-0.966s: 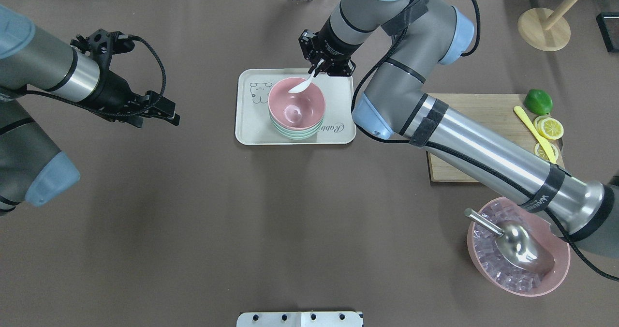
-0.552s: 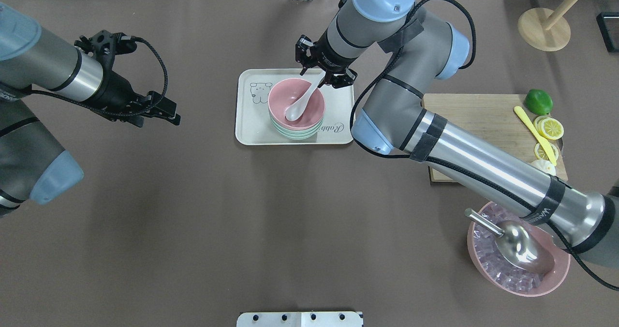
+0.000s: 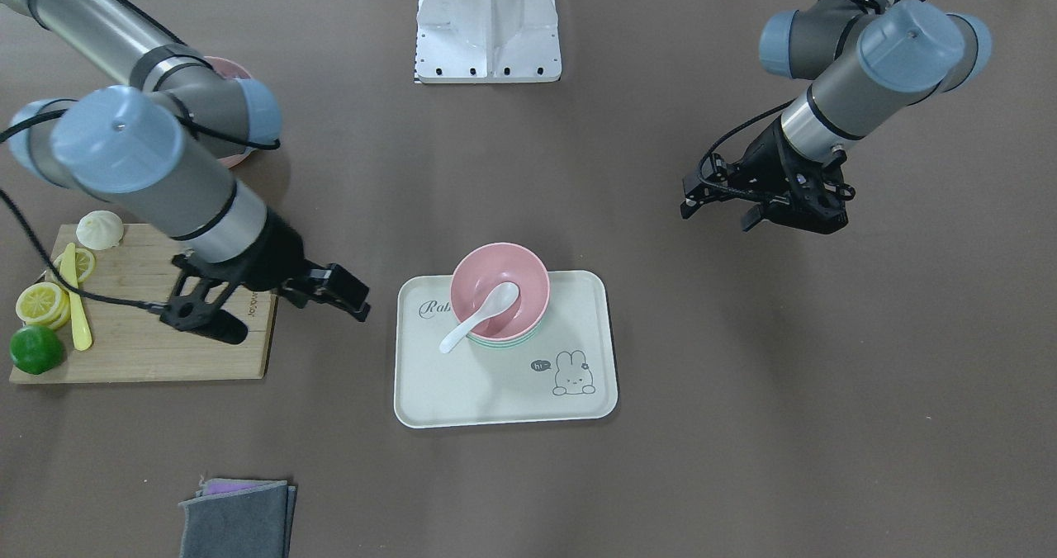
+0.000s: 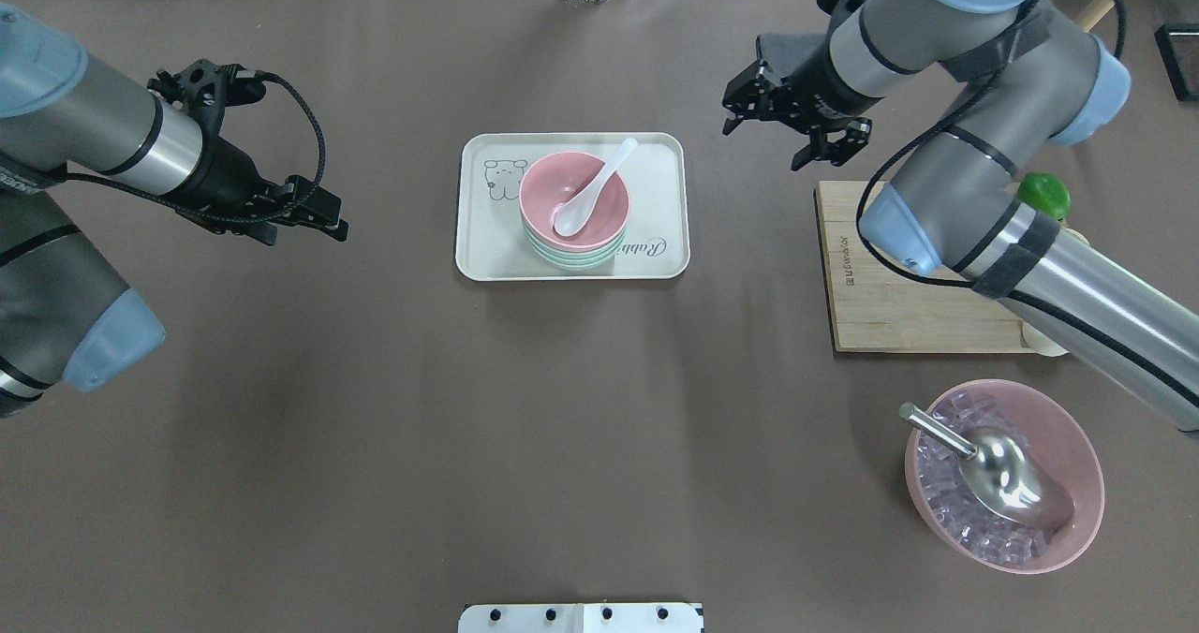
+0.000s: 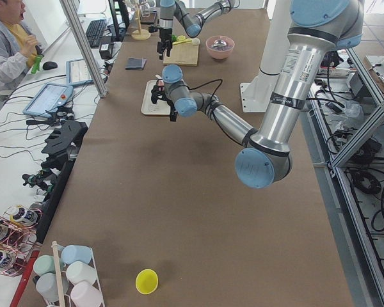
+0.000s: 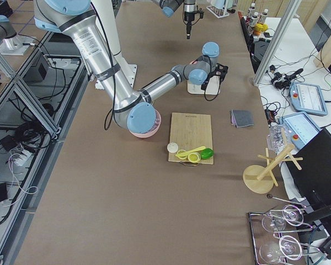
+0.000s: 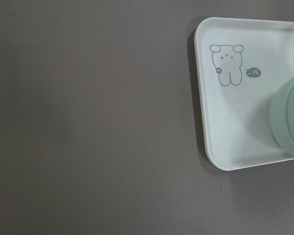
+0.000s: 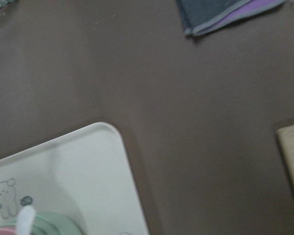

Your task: Stack pink bowl on green and place spoon

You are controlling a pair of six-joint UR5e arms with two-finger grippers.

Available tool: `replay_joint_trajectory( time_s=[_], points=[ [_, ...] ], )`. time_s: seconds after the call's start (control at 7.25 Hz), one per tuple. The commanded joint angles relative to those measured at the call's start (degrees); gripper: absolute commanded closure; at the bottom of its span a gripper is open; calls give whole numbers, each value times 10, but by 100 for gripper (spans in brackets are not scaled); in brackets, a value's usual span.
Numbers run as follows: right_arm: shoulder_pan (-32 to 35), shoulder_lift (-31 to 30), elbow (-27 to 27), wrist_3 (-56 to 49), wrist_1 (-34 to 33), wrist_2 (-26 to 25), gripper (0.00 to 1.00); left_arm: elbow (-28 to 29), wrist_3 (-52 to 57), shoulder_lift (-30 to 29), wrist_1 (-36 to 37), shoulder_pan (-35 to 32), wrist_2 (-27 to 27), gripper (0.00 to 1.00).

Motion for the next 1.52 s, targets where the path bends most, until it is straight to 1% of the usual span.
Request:
replay_joint_trajectory(
  time_s=[0.0, 0.14, 0.28, 0.41, 0.55, 0.69, 0.83, 0.97, 1.1, 1.24, 1.38],
  points=[
    [73, -107, 7, -205, -2, 14, 0, 12, 57, 35, 1, -36, 1, 2],
    [105, -157, 2, -336, -4, 12, 0, 1, 140, 87, 1, -64, 1, 2],
    [145, -200, 1, -440, -6, 13, 0, -12, 239, 153, 0, -90, 0, 2],
    [181, -221, -22, -538, -7, 24, 0, -6, 365, 204, 1, -140, -5, 2],
    [212, -217, -67, -611, -9, 43, 0, 18, 456, 237, 2, -174, -1, 2],
    [236, -215, -106, -684, -22, 43, 0, 43, 482, 237, 4, -208, -3, 2],
    [259, -197, -106, -737, -100, 43, 0, 60, 476, 237, 8, -214, -7, 2],
    [270, -148, -110, -791, -217, 28, 0, 76, 476, 231, 15, -217, -8, 2],
    [272, -126, -110, -839, -259, 13, 0, 88, 475, 225, 25, -247, -25, 2],
    [269, -125, -112, -842, -260, 20, 0, 94, 478, 222, 34, -260, -72, 2],
    [265, -124, -112, -836, -262, 24, 0, 94, 478, 215, 40, -261, -73, 2]
  ],
)
